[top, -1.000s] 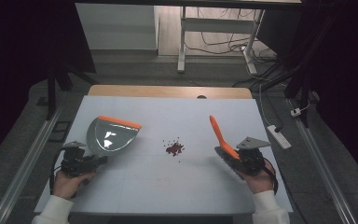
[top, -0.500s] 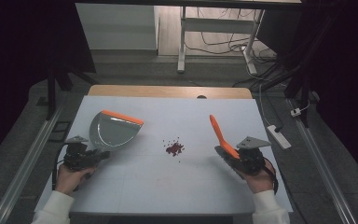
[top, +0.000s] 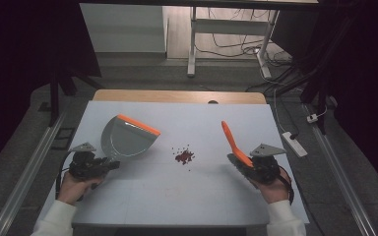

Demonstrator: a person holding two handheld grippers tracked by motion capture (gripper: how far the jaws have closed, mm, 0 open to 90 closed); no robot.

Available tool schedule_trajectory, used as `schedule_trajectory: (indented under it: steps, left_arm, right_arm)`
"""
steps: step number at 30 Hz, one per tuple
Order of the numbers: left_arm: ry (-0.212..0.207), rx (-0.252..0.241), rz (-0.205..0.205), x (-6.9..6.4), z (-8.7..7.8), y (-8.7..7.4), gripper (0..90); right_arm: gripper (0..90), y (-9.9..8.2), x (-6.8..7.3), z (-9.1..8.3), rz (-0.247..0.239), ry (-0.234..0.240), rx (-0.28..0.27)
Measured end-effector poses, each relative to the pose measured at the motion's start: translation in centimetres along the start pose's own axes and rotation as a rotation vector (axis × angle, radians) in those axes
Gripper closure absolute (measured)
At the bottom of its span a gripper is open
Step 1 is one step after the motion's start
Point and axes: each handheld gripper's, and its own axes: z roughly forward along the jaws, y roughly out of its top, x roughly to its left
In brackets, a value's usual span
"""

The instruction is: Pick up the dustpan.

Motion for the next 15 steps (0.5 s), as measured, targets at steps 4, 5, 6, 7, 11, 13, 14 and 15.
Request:
schedule_trajectory:
  steps: [4,5,6,7,11,13,14,15]
  left_arm:
    - [-0.029,0.003,0.042,-0.3,-0.3,0.1,61.3]
    - [-0.038,0.006,0.055,-0.4,-0.4,0.1,61.4]
    - [-0.044,0.011,0.072,-0.5,-0.4,0.0,61.3]
    - [-0.050,0.014,0.086,-0.7,-0.5,0.0,61.3]
    - [-0.064,0.027,0.117,-1.1,-0.7,0.2,61.3]
    - [-0.066,0.032,0.124,-1.2,-0.8,0.3,61.4]
    - [-0.067,0.035,0.126,-1.3,-0.8,0.3,61.4]
    - [-0.070,0.037,0.130,-1.3,-0.8,0.3,61.4]
  right_arm:
    - [70.3,-0.1,0.0,0.0,0.001,-0.001,0.005]
    - [70.3,-0.1,0.0,0.0,0.001,0.000,0.005]
    - [70.3,0.0,0.0,0.0,0.001,0.000,0.005]
    - [70.4,0.0,0.1,0.1,0.000,0.001,0.005]
    - [70.3,-0.1,0.2,0.1,-0.005,0.006,0.006]
    - [70.3,-0.1,0.2,0.1,-0.008,0.009,0.005]
    - [70.3,-0.1,0.2,0.1,-0.008,0.009,0.005]
    - [70.3,-0.1,0.2,0.1,-0.008,0.010,0.005]
